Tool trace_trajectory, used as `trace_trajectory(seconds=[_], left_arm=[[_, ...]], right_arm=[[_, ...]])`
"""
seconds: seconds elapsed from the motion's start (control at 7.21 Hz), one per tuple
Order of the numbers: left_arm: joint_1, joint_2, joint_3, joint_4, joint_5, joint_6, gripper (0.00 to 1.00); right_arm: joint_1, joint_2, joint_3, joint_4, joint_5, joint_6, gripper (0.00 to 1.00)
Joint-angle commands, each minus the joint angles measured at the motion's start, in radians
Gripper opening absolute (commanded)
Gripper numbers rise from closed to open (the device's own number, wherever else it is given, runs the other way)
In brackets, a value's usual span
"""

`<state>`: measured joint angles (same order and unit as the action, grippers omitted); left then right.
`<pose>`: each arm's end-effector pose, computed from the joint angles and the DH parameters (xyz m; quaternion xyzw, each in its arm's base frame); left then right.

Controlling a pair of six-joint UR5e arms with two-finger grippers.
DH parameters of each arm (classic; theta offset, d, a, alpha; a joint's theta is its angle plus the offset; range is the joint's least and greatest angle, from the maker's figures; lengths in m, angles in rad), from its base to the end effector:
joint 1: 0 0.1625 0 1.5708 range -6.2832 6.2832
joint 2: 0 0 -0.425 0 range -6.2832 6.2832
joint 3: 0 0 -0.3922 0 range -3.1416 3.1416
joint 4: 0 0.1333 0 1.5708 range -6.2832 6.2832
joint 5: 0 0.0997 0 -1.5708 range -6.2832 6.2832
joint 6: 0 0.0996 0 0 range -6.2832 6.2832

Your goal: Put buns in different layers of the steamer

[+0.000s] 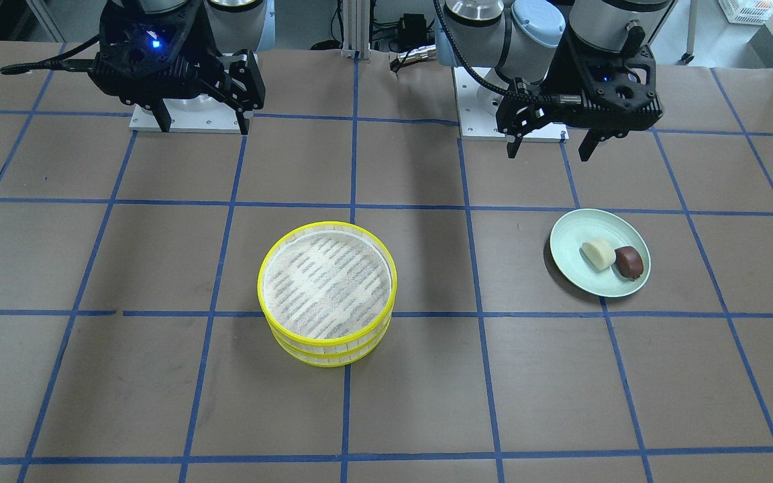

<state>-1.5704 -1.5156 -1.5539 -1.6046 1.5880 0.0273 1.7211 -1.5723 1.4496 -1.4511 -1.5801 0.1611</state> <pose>-0.1314 -0.4712 0.5194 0.0133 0.9997 -0.0190 0.0089 0.2040 -0.4633 0.5362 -0.0054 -1.0000 0.0022 0.0044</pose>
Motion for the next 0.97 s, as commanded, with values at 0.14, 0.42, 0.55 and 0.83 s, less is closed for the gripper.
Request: trace_trajectory(seconds=[0.14, 0.42, 0.55, 0.83], left_arm=[[0.010, -0.005, 0.000, 0.005, -0.002, 0.002, 1.00], [0.036, 0.001, -0.002, -0.006, 0.003, 0.002, 1.00], [0.038, -0.003, -0.006, -0.003, 0.045, 0.002, 1.00], [0.036, -0.005, -0.008, 0.002, 0.075, 0.002, 1.00]], right_arm=[[0.000, 0.000, 0.000, 0.000, 0.000, 0.000, 1.00], [0.000, 0.000, 0.002, 0.002, 0.000, 0.002, 1.00], [0.002, 0.001, 0.011, -0.002, 0.002, 0.003, 1.00], [0.009, 0.014, 0.099, -0.088, 0.017, 0.012, 1.00]])
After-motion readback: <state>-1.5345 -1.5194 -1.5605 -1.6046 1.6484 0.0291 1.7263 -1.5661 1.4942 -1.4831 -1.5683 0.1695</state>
